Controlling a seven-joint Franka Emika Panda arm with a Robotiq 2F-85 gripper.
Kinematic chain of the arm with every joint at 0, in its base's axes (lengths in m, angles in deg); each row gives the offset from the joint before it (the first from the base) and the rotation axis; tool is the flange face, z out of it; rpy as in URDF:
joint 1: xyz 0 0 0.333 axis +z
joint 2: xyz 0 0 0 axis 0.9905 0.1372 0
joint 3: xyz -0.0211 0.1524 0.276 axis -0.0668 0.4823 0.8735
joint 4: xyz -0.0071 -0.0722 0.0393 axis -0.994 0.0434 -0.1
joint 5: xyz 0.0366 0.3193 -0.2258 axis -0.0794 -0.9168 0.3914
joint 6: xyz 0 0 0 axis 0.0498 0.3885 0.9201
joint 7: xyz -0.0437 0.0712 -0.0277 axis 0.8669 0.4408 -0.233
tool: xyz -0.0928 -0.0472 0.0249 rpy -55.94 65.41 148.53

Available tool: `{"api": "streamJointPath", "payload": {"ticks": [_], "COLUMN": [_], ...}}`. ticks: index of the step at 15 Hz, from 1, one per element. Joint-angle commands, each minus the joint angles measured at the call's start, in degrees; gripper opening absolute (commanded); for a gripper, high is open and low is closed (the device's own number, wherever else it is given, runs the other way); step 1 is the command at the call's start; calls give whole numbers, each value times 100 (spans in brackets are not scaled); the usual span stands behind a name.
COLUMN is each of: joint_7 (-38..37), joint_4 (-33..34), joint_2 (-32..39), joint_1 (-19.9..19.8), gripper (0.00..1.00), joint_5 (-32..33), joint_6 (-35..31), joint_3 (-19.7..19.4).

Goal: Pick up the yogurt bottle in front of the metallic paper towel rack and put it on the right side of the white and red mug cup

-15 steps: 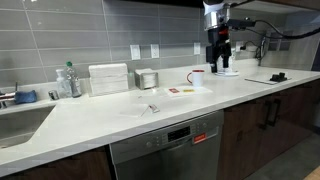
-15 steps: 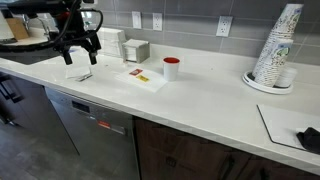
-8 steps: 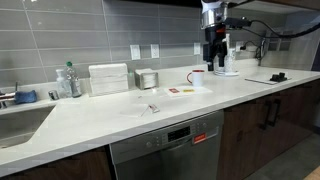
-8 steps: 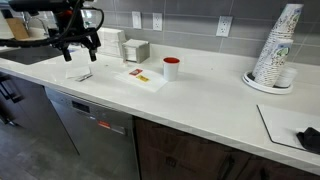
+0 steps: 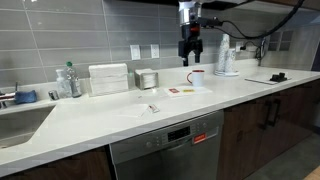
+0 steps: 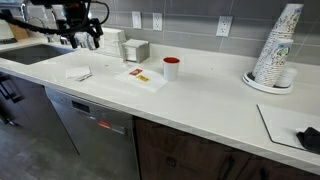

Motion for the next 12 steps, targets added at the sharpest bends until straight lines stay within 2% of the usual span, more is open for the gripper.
{"api": "streamJointPath", "payload": {"ticks": [1,4,6,10,11,12], "joint_7": [-1252,-2516,-3178,-3832,-3587,-3682], "joint_4": [830,1502,2102,3363,2554,2828], "joint_2": [764,1413,1973,3070,2407,2653], "joint_1": [203,459,698,1287,1057,1164], "gripper": [100,100,100,100,100,100], "joint_5": [820,1873,2463,3515,3071,3239], "joint_6": [173,338,700,1581,1073,1241], "joint_3": [392,572,567,374,441,415]}}
